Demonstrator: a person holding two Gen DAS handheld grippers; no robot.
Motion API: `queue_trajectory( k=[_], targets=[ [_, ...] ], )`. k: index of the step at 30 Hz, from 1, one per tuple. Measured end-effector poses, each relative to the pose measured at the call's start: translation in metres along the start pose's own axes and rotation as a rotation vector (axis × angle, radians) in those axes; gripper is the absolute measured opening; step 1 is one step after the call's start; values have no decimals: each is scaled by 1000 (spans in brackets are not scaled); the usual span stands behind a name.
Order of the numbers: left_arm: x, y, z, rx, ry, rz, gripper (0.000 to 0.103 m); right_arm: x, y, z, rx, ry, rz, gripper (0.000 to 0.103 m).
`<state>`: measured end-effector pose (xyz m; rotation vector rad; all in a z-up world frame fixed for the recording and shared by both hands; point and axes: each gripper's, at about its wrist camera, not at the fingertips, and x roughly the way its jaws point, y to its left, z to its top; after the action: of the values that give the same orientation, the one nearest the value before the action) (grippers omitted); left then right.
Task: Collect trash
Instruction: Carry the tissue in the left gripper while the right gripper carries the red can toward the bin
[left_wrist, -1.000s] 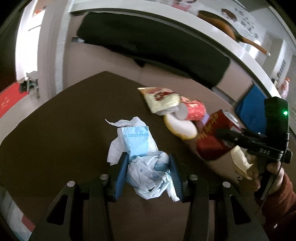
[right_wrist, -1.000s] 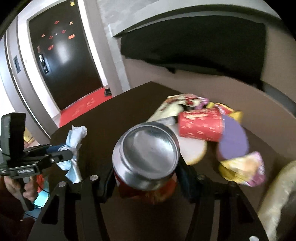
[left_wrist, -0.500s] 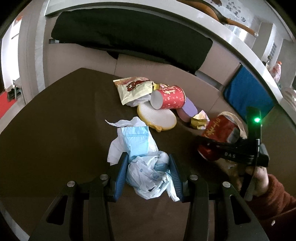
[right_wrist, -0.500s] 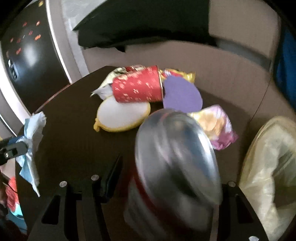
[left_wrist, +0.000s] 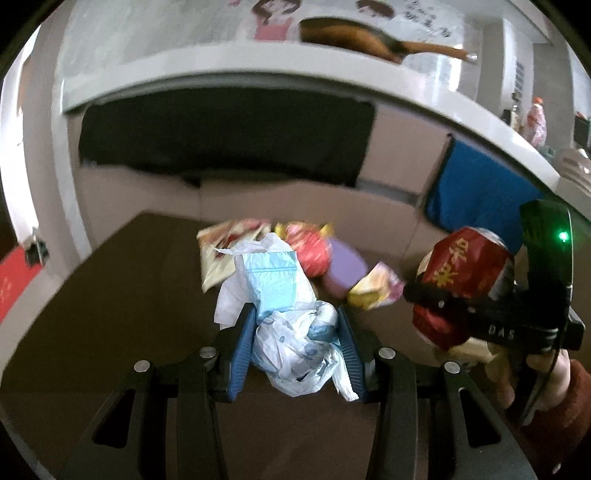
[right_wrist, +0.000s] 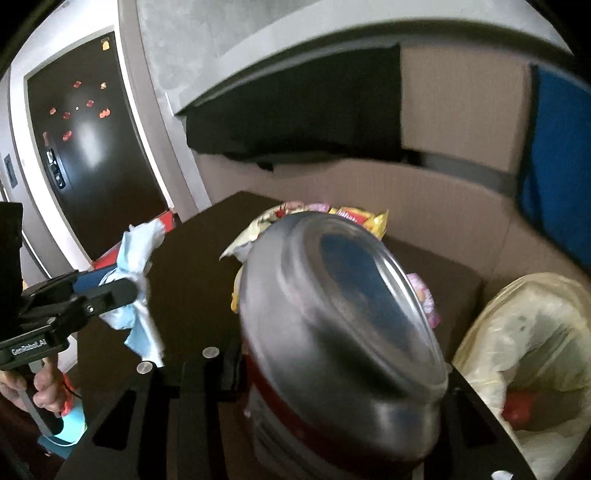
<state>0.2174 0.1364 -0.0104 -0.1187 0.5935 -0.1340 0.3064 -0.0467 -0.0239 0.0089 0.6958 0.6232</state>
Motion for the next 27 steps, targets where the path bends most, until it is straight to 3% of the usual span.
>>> queue_trajectory(
  k=[7, 15, 27],
  targets=[
    [-19, -65, 38, 116, -137, -26, 45, -64, -19, 17, -26, -94, -72, 36],
    [-26, -141, 67, 207, -232, -101, 45, -149, -52, 18, -34, -196, -204, 36],
    [4, -230, 82, 250, -245, -218, 45, -211, -113, 4, 24, -238, -375, 36]
  ],
)
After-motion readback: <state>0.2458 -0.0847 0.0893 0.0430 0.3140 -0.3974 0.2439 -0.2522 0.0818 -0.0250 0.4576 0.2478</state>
